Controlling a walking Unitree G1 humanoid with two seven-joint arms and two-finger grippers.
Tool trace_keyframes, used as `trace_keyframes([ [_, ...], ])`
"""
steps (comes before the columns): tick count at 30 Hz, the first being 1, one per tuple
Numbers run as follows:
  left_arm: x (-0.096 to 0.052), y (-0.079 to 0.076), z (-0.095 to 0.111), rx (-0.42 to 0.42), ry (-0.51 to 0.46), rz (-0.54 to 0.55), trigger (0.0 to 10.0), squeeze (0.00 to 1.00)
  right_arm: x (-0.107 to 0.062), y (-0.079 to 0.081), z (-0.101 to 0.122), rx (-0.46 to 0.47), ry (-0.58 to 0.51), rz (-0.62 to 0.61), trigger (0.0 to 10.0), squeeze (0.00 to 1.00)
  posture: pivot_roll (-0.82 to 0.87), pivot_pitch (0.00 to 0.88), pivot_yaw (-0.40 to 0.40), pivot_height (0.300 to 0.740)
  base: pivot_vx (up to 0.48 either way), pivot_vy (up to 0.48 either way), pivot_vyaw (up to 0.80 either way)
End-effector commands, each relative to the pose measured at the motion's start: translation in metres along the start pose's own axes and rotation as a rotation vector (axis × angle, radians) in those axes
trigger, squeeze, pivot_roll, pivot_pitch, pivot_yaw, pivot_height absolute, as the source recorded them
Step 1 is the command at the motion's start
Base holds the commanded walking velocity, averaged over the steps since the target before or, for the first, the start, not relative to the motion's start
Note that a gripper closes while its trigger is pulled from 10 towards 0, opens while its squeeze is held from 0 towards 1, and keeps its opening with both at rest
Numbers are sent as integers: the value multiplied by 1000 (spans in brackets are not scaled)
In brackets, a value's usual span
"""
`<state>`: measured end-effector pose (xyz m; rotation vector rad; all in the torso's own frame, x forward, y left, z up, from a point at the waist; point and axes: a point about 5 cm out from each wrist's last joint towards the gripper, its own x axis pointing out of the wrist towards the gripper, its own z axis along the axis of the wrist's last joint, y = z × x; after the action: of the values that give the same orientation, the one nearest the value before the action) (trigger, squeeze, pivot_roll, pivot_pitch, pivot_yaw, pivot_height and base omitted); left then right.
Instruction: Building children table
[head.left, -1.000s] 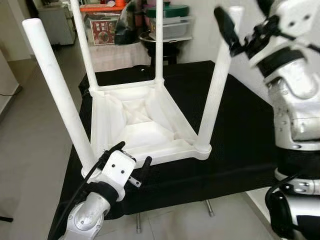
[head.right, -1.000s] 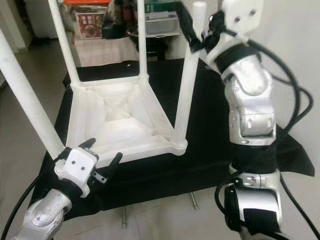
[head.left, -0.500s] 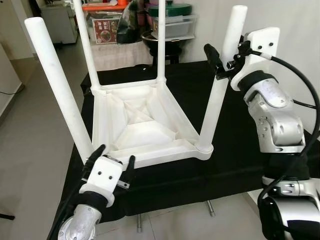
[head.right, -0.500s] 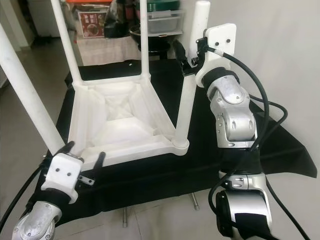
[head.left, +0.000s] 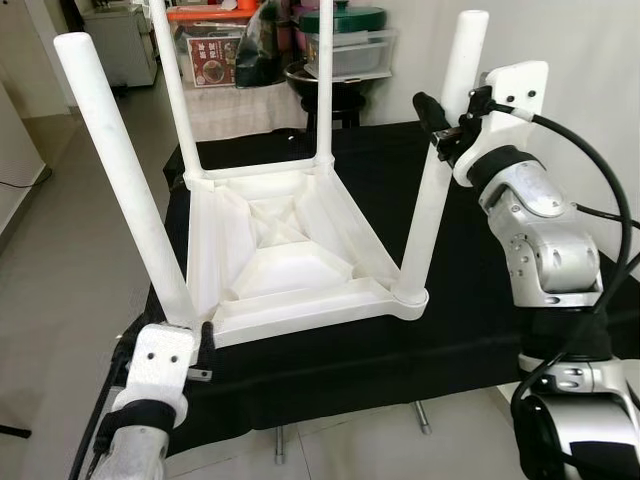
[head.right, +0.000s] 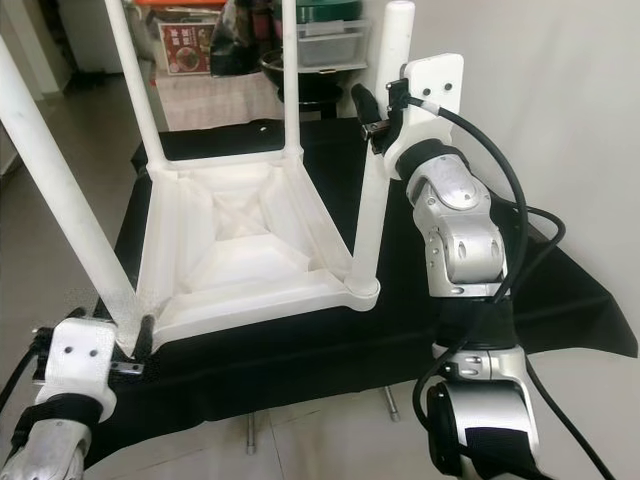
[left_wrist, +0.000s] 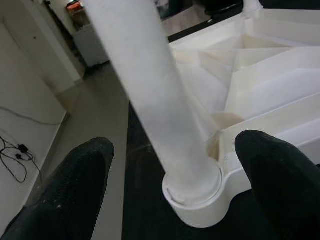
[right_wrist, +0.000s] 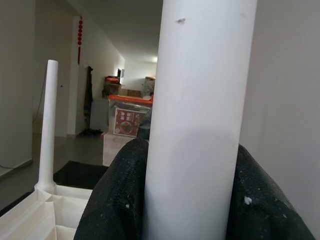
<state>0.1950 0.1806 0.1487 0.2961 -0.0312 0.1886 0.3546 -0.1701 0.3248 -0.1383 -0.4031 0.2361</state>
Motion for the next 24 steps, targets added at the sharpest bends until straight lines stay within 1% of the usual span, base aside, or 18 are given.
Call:
trace_keyframes([
  [1,-2,6,-9,-3,28,41,10000,0,0,2,-6,-31,44,18,0,0,-68,41,-50,740,0,0,0],
  [7,-3,14,-16,-7,48,94,10000,0,-1,3,-8,-32,57,33,0,0,-71,37,-57,740,0,0,0],
  [8,-3,15,-18,-25,46,96,10000,0,-1,4,-8,-31,57,35,0,0,-71,35,-58,740,0,0,0],
  [11,-2,16,-18,-38,44,96,10000,0,-1,4,-8,-31,57,36,0,0,-71,35,-58,740,0,0,0],
  [12,-1,16,-18,-61,36,86,10000,0,-1,4,-7,-28,56,37,0,0,-72,33,-60,740,0,0,0],
  [13,-1,16,-18,-61,36,86,10000,0,-1,4,-7,-28,56,37,0,0,-72,33,-60,740,0,0,0],
  [14,1,15,-17,-80,23,41,10000,0,-1,4,-6,-26,52,40,0,0,-72,33,-61,740,0,0,0],
  [15,1,15,-17,-80,23,41,10000,0,-1,4,-6,-26,52,40,0,0,-72,33,-61,740,0,0,0],
  [16,4,12,-17,-118,6,-30,10000,0,-1,5,-5,-22,46,50,0,0,-72,32,-60,740,0,0,0],
  [17,4,12,-17,-118,6,-30,10000,0,-1,5,-5,-22,46,50,0,0,-72,32,-60,740,0,0,0],
  [19,9,9,-20,-220,-6,-136,10000,0,-1,8,-4,-13,40,64,0,0,-72,32,-60,740,0,0,0],
  [22,9,9,-20,-220,-6,-136,10000,0,-1,8,-4,-13,40,64,0,0,-72,32,-60,740,0,0,0],
  [23,11,12,-23,-249,-2,-145,10000,0,-1,9,-3,-6,36,71,0,0,-72,37,-58,740,0,0,0],
  [24,11,12,-23,-249,-2,-145,10000,0,-1,9,-3,-6,36,71,0,0,-72,37,-58,740,0,0,0],
])
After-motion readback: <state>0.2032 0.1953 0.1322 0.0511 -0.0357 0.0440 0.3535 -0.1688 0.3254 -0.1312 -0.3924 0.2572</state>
